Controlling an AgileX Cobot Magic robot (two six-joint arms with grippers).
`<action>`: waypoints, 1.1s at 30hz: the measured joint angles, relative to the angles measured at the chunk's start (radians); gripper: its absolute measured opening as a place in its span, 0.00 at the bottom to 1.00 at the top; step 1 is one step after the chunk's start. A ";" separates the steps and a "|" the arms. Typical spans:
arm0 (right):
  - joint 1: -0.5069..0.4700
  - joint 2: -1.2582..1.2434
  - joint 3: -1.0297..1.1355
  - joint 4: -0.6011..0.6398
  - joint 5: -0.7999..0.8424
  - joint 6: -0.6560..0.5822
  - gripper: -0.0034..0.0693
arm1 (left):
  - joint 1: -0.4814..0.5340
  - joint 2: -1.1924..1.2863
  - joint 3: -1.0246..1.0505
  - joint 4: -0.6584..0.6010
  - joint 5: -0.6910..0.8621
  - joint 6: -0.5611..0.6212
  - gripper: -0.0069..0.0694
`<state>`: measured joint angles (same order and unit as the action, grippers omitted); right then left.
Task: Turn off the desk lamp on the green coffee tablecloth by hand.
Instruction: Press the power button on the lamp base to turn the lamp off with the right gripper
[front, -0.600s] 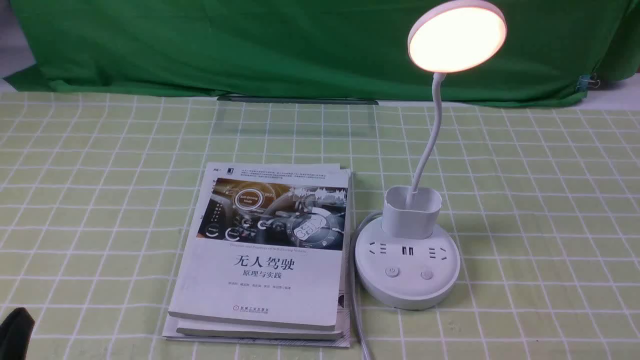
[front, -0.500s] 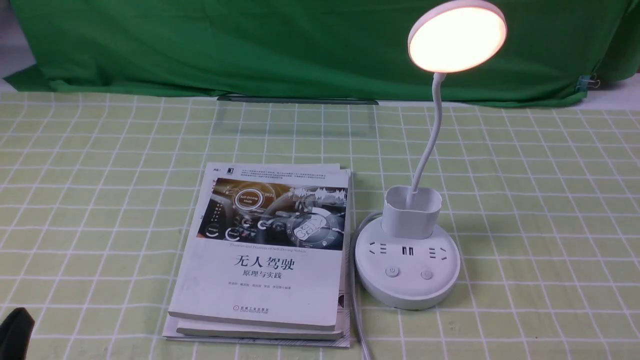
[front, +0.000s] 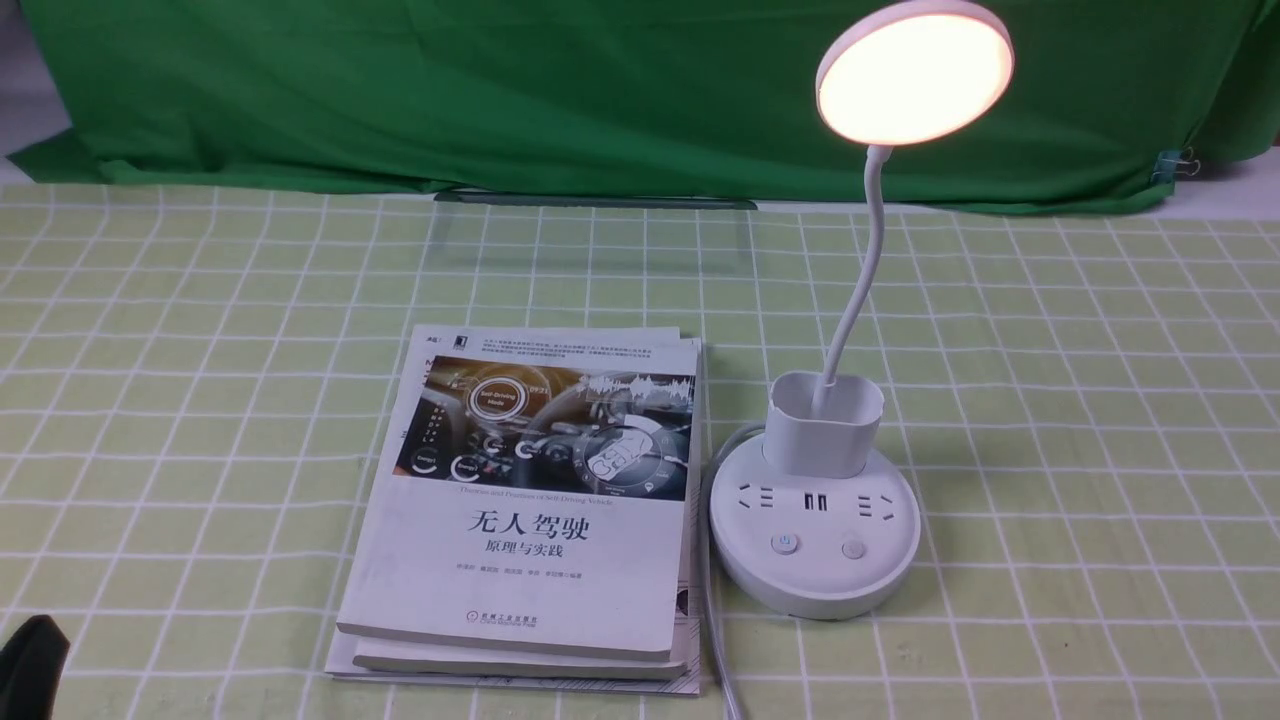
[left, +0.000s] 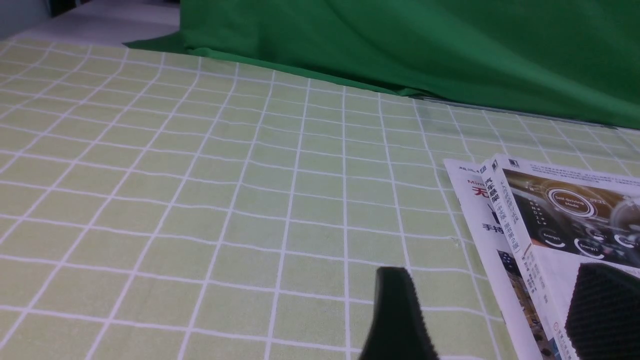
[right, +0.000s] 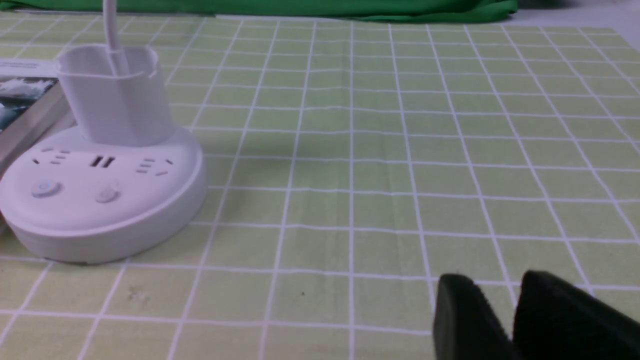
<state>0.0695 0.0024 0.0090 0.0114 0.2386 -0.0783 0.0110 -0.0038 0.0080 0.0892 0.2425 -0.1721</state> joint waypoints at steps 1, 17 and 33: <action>0.000 0.000 0.000 0.000 0.000 0.000 0.38 | 0.000 0.000 0.000 0.000 0.000 0.000 0.63; 0.000 0.000 0.000 0.000 -0.010 0.000 0.38 | 0.000 0.000 0.000 0.000 0.000 0.000 0.63; 0.000 0.000 0.000 0.156 -0.373 0.401 0.30 | 0.000 0.000 0.000 0.000 0.000 0.000 0.63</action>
<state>0.0695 0.0024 0.0090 0.1670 -0.1346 0.3227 0.0110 -0.0038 0.0080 0.0892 0.2425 -0.1721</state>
